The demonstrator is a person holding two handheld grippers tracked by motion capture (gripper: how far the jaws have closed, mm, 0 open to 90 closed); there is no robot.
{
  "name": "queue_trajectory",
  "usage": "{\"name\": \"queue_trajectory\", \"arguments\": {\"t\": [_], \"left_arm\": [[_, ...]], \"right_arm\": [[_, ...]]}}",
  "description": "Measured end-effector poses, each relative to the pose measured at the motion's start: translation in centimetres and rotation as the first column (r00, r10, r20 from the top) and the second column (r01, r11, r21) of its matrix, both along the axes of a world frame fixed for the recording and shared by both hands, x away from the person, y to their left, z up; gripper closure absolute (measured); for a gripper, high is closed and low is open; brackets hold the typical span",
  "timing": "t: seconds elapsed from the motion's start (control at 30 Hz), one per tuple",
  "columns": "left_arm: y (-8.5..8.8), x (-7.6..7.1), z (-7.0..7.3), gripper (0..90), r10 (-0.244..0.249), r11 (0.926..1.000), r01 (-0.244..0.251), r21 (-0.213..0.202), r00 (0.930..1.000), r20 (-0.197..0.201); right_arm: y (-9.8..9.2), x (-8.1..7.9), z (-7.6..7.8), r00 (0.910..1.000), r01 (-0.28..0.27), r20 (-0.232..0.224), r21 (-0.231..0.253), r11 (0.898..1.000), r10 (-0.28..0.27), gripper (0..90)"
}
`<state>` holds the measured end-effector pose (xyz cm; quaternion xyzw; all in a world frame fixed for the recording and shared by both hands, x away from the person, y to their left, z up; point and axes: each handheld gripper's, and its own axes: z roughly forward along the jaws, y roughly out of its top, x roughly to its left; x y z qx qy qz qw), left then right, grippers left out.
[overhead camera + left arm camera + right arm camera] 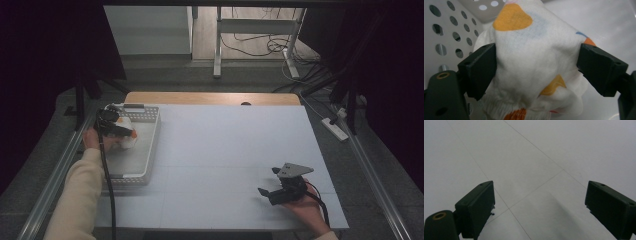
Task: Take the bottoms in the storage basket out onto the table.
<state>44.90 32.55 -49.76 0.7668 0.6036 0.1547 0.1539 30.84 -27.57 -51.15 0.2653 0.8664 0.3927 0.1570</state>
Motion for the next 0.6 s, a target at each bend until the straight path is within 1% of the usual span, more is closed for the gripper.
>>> {"name": "queue_trajectory", "arguments": {"t": [0.13,0.23,0.3,0.4,0.47,0.53,0.6], "left_arm": [[-0.12,0.18,-0.23,16.9,-0.004,0.9997,0.005,0.026,0.9998,-0.02],[-0.26,0.27,-0.38,19.0,-0.001,0.9989,0.003,0.046,0.9996,-0.029],[-0.42,0.34,-0.58,23.6,-0.008,0.9986,0.01,0.053,0.9989,-0.045],[-0.76,0.45,-0.85,29.2,-0.018,0.9964,0.023,0.081,0.9977,-0.066],[-0.79,0.49,-0.89,33.4,-0.02,0.996,0.026,0.086,0.9974,-0.07],[-0.77,0.5,-0.9,40.2,-0.015,0.9952,0.022,0.095,0.9974,-0.071],[-0.73,0.5,-0.89,49.0,-0.001,0.9933,0.009,0.115,0.9976,-0.069]], "right_arm": [[0.0,0.01,-0.01,1.0,0.001,-0.002,-0.001,1.0,-0.001,9.2],[0.02,0.01,-0.04,1.0,-0.001,-0.002,0.001,1.0,0.001,9.2],[0.03,-0.01,-0.01,1.0,-0.006,-0.002,0.002,1.0,0.006,9.2],[0.04,-0.04,0.01,0.9999,-0.01,0.002,0.004,1.0,0.01,9.2],[0.05,-0.04,0.01,1.0,-0.01,0.002,0.003,1.0,0.009,9.2],[0.04,-0.03,0.0,1.0,-0.009,0.002,0.002,1.0,0.009,9.2],[0.04,-0.03,0.0,1.0,-0.009,0.002,0.002,1.0,0.009,9.2]]}}
